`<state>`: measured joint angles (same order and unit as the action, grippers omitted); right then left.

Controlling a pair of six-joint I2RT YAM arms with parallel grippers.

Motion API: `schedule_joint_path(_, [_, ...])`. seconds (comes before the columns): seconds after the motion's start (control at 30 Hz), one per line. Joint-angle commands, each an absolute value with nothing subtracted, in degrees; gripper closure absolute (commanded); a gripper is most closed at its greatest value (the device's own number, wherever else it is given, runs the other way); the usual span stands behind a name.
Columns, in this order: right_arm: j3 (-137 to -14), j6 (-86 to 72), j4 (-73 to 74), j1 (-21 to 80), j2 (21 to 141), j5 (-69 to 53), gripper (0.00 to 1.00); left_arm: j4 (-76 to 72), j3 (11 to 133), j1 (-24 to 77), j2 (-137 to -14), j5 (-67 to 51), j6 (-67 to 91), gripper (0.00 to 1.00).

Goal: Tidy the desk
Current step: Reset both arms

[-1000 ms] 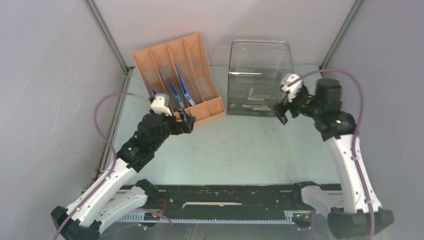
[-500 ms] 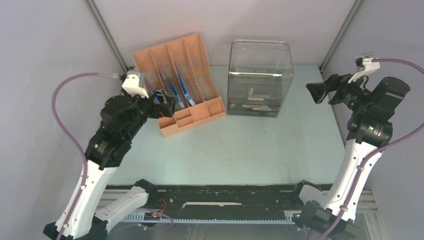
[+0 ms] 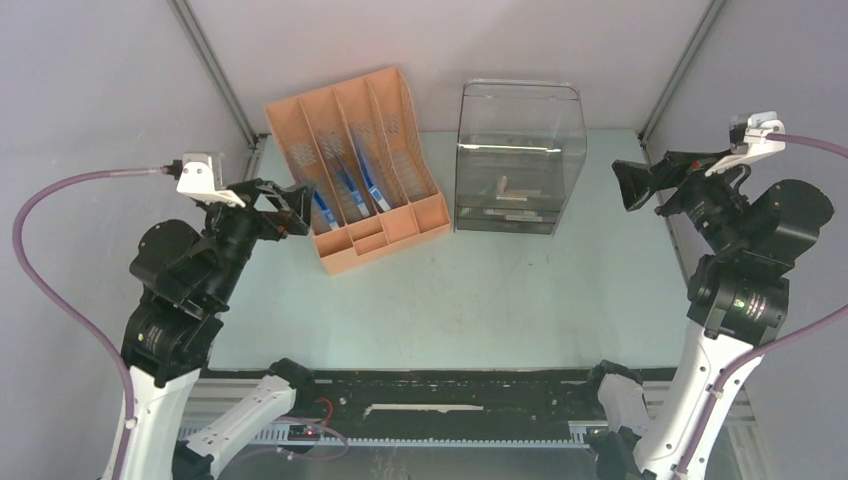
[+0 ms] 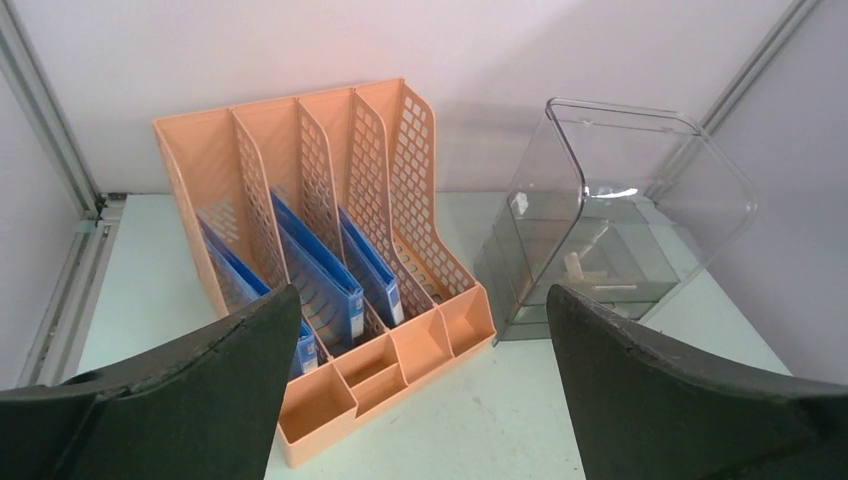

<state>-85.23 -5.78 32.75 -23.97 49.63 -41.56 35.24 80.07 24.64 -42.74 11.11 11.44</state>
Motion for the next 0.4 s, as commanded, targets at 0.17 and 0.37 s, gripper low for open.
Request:
schedule_joint_path(0.17, [-85.2, -9.7, 32.4, -24.3, 50.9, -45.9, 0.0, 33.1, 75.5, 24.0, -39.7, 14.1, 7.9, 0.0])
schedule_joint_path(0.37, [-83.6, -8.9, 31.1, -25.2, 51.0, -46.1, 0.01, 29.9, 70.4, 23.5, -38.7, 13.3, 7.4, 0.0])
